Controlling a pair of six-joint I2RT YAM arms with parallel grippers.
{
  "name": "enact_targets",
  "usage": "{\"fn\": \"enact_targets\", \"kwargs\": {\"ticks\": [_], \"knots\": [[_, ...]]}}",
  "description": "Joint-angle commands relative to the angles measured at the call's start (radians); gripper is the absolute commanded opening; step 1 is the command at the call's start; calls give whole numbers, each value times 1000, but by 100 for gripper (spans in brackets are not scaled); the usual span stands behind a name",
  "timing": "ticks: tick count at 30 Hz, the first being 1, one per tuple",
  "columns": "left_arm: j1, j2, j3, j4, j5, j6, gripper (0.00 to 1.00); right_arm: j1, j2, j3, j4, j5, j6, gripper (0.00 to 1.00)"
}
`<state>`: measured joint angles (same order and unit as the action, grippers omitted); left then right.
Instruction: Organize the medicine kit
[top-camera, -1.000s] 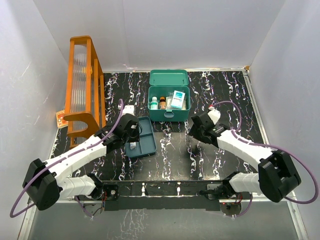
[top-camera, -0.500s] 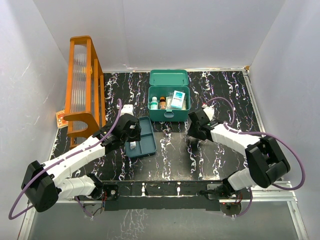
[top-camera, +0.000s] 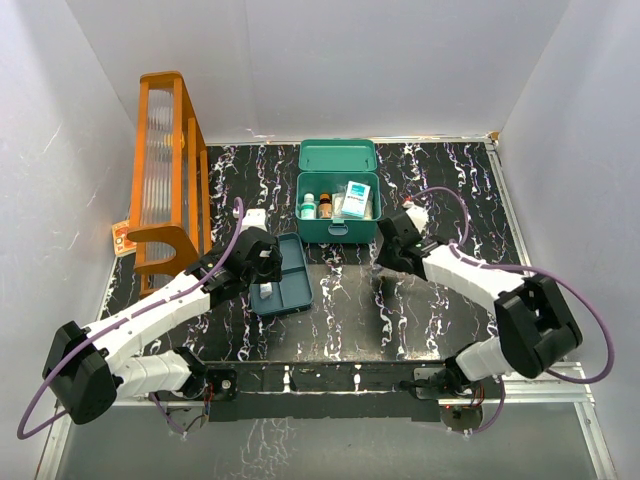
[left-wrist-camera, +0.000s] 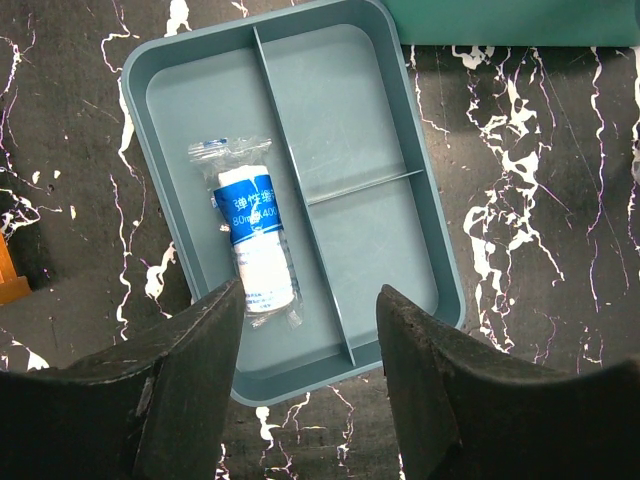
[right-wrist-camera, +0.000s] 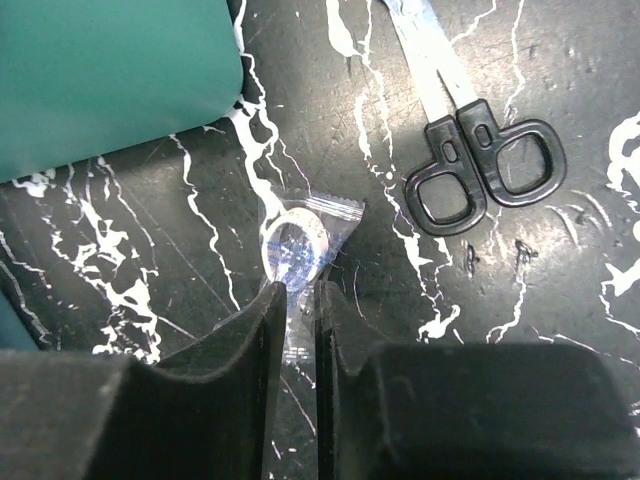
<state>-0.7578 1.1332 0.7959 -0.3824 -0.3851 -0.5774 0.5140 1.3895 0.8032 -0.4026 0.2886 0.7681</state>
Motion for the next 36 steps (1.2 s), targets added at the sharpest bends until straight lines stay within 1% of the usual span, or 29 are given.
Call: {"fn": "enact_targets", "kwargs": {"ticks": [1, 2, 4, 10, 13, 16, 18, 20, 24, 28, 34, 36], "knots": [[-4, -18, 6, -12, -21, -2, 55, -3, 58, 50, 64, -20, -21, 13], [-4, -18, 6, -13, -23, -1, 55, -3, 68, 54, 71, -28, -29, 10], [-3, -20, 6, -15, -24, -1, 55, -3, 81, 58, 77, -38, -44, 8], [-4, -22, 0, -12, -23, -8, 55, -4, 85, 59, 76, -31, -62, 7], [-4, -24, 1, -15, -24, -8, 55, -4, 63, 73, 58, -27, -60, 8], [-4, -28, 1, -16, -28, -7, 55, -2, 38, 81, 53, -26, -72, 11], [-4, -30, -2, -14, -29, -6, 56, -2, 33, 76, 65, -33, -104, 14], [-4, -32, -7, -10, -26, -6, 56, -2, 39, 72, 80, -43, -140, 16], [-4, -30, -10, -13, -26, -8, 56, -2, 61, 56, 123, -90, -204, 16], [-5, -29, -13, -15, -25, -9, 56, -2, 109, 52, 136, -113, -225, 15], [-4, -34, -17, -19, -28, -10, 56, -2, 167, 43, 116, -76, -202, 15], [-4, -36, -17, -21, -29, -13, 56, -2, 176, 45, 101, -59, -190, 18]]}}
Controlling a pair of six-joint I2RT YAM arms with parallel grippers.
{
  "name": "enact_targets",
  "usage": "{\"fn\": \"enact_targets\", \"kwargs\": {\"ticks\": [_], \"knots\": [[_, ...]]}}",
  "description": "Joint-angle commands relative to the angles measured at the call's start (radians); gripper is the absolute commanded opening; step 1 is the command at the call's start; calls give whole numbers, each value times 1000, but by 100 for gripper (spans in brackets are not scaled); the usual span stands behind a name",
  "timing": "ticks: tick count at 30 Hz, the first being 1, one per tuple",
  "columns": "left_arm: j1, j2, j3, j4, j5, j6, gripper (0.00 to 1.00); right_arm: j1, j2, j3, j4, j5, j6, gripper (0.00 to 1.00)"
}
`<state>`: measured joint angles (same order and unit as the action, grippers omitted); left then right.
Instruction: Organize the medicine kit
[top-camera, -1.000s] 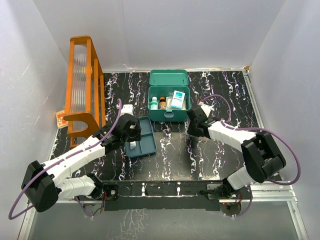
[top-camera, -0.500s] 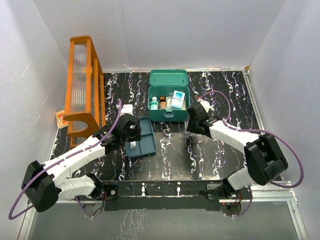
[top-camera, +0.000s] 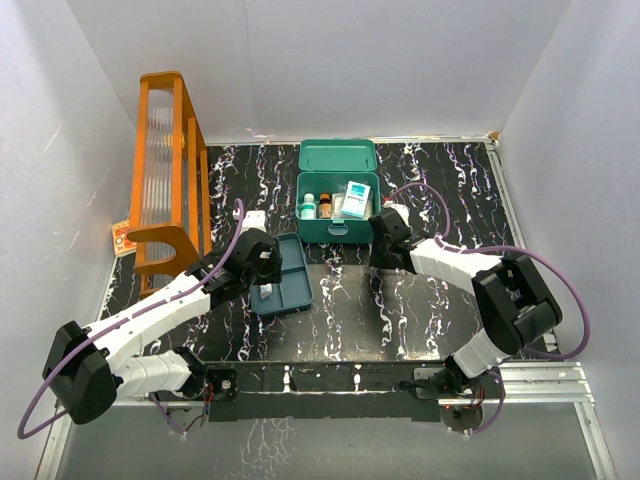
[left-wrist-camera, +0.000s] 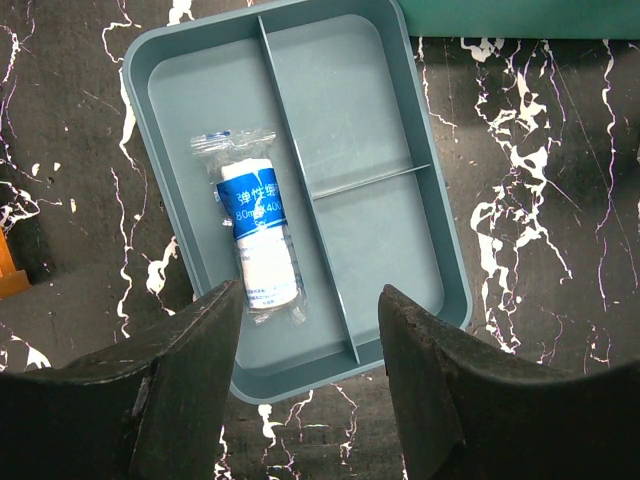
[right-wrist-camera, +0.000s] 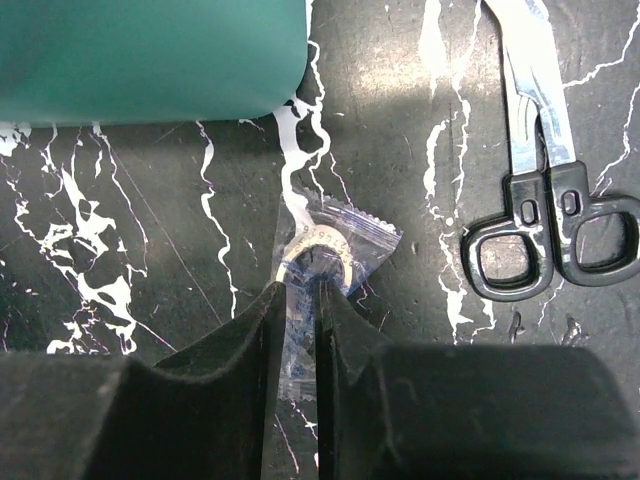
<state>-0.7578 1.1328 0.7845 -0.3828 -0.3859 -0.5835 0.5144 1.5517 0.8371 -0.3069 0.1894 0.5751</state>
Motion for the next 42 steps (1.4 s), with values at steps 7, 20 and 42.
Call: {"fn": "enact_targets", "kwargs": {"ticks": [7, 20, 42], "knots": [[-4, -34, -8, -19, -31, -3, 56, -2, 40, 23, -18, 51, 8, 31], [-3, -26, 0, -16, -38, 4, 56, 27, 50, 78, -79, 144, 15, 15], [-4, -254, -82, -26, -196, -83, 56, 466, 62, 275, 28, -3, 121, 14]]}}
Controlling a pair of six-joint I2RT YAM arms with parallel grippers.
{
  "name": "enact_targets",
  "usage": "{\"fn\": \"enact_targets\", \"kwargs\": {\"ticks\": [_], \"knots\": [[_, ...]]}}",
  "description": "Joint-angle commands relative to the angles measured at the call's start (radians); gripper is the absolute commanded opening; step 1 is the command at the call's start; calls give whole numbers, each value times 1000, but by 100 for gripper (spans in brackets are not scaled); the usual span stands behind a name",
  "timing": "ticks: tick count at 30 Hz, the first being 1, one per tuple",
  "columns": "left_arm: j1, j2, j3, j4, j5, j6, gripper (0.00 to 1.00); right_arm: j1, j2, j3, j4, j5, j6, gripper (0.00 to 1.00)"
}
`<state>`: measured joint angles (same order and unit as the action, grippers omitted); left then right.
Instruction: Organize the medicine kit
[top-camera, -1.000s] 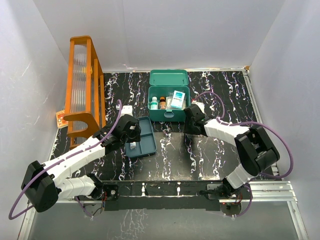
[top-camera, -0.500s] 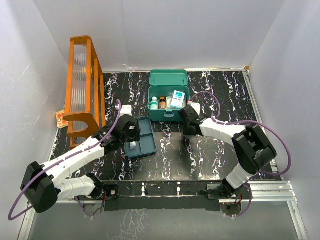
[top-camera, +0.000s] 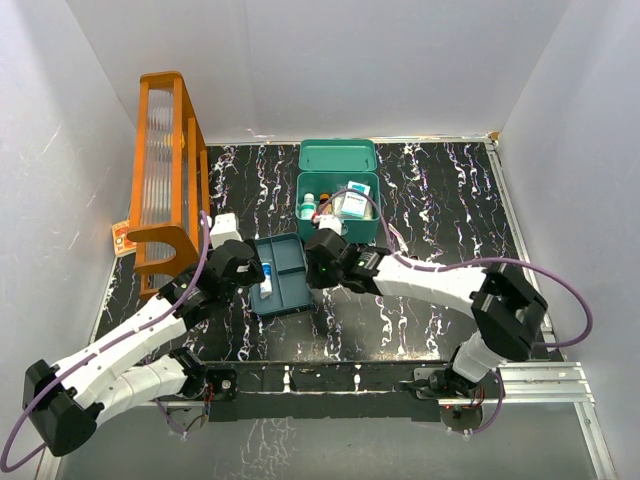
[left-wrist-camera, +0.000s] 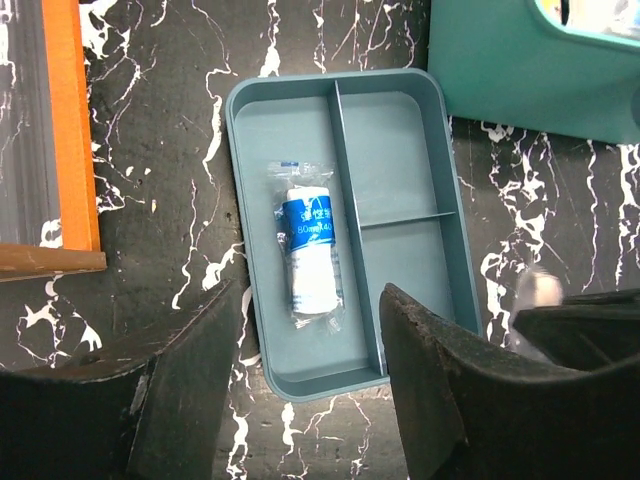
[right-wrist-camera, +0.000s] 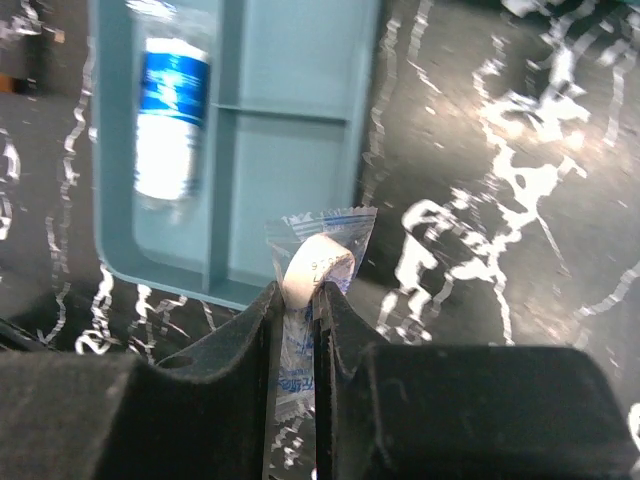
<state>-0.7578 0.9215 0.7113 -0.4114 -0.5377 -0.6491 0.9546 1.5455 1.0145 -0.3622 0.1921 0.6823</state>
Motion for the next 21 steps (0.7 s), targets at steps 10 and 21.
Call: {"fn": "enact_targets", "kwargs": {"ticks": [10, 21], "knots": [[-4, -61, -4, -50, -38, -41, 57, 78, 298, 300, -78, 122, -8, 18], [-4, -66, -5, -47, -35, -47, 57, 80, 235, 265, -41, 107, 20, 35]]}}
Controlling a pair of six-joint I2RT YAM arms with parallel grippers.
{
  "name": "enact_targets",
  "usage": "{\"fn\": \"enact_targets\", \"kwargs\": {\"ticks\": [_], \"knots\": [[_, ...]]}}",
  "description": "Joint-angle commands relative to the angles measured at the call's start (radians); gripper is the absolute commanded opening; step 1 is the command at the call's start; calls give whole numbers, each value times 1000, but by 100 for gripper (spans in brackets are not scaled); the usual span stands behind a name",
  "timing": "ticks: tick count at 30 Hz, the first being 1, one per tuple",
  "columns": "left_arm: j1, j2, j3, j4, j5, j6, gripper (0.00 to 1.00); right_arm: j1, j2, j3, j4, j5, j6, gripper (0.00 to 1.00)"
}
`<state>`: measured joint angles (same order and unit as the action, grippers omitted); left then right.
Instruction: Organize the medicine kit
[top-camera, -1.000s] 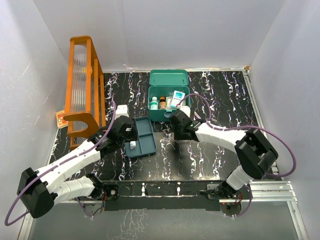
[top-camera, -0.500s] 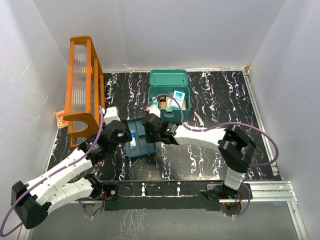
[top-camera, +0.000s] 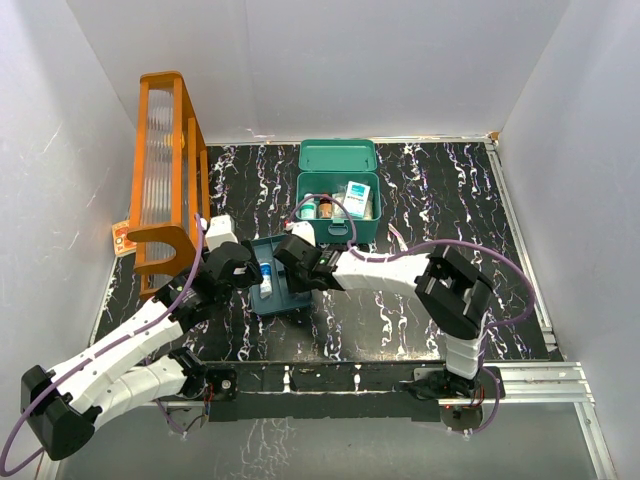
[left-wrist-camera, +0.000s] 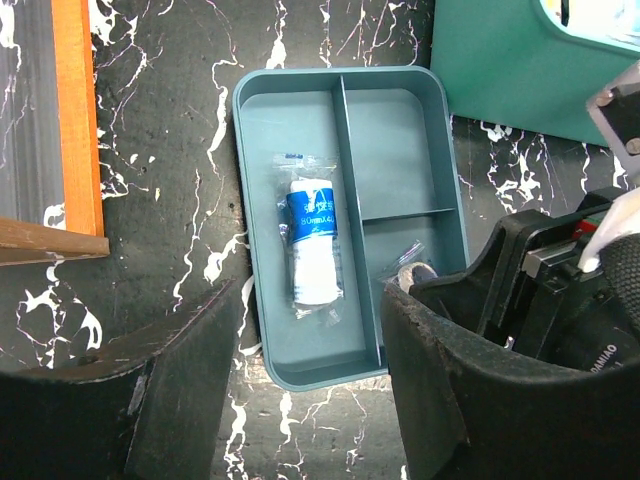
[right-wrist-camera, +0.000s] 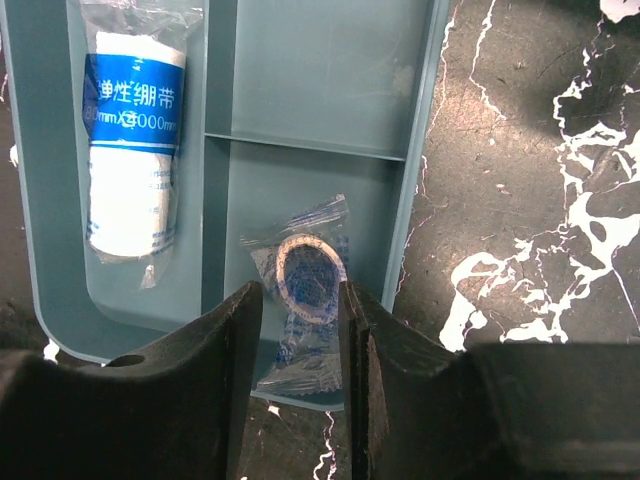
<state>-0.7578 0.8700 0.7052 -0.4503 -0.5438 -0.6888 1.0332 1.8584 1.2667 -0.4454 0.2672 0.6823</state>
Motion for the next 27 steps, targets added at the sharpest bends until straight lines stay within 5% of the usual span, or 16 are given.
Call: {"fn": "enact_targets", "kwargs": {"ticks": [1, 11, 17, 27], "knots": [[-4, -14, 2, -7, -27, -5, 57, 2, -89, -1, 52, 42, 29, 34], [-4, 39, -15, 107, 182, 75, 51, -4, -205, -130, 93, 12, 92, 24], [-5, 56, -20, 126, 193, 78, 50, -4, -220, -200, 131, -124, 105, 20], [-5, 70, -16, 123, 190, 83, 50, -4, -124, -127, 122, -109, 84, 20]]}}
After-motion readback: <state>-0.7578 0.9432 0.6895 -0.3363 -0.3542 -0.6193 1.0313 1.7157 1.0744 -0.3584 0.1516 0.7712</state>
